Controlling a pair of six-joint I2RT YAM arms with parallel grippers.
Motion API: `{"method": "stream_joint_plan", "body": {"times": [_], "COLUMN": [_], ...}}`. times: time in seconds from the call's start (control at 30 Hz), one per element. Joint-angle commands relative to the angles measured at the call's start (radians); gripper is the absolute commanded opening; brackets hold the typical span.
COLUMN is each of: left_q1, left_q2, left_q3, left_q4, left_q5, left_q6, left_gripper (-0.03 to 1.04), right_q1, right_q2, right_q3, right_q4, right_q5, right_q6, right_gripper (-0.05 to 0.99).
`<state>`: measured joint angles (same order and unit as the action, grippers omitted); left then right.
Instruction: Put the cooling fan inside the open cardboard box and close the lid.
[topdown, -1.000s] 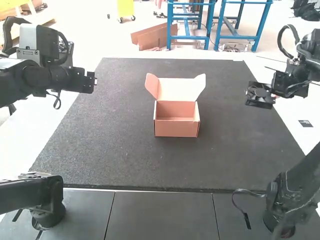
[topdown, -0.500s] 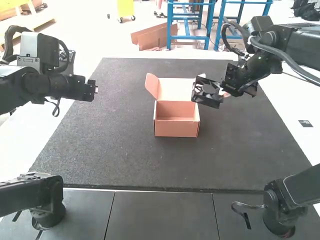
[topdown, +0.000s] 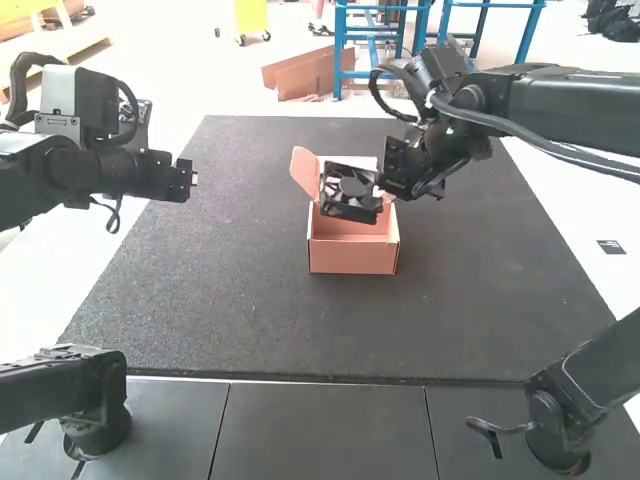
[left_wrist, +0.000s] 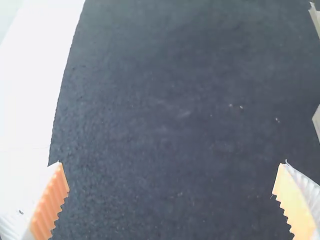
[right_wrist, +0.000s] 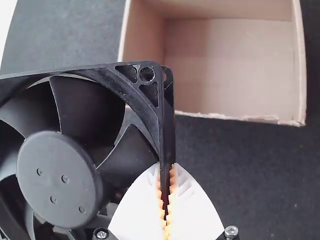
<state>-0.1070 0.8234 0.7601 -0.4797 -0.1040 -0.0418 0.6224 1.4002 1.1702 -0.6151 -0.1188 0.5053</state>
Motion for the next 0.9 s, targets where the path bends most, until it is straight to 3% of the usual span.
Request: {"method": "stream_joint_plan", "body": {"times": [0.0,0.27,0.53,0.87], "left_q1": [-0.008,-0.008,-0.008,-0.008], "left_q2": [-0.015,-0.015,-0.015,-0.015], "left_q3": [-0.012,-0.008,-0.007,-0.005], "left_q4": [0.02,0.029,0.043,0.049], "left_q5": [0.012,0.012,0.012,0.012], "left_q6": [-0.004,-0.006,-0.006,-0.006], "left_gripper": [0.97,0.97,0.97,0.97], "right_q1": [0.022,0.002,-0.033,-0.041], "right_q2": [0.029,0.134,0.227,0.33], "right_q3": [0.019,0.019,0.013,0.011], "right_q4": [0.051,0.169,0.268,0.305], "right_q5": [0.059,0.208,0.252,0.257], "right_q6": [0.024,-0.04,-0.073,-0.097], "right_gripper": [0.0,0.0,-0.01,-0.01]}}
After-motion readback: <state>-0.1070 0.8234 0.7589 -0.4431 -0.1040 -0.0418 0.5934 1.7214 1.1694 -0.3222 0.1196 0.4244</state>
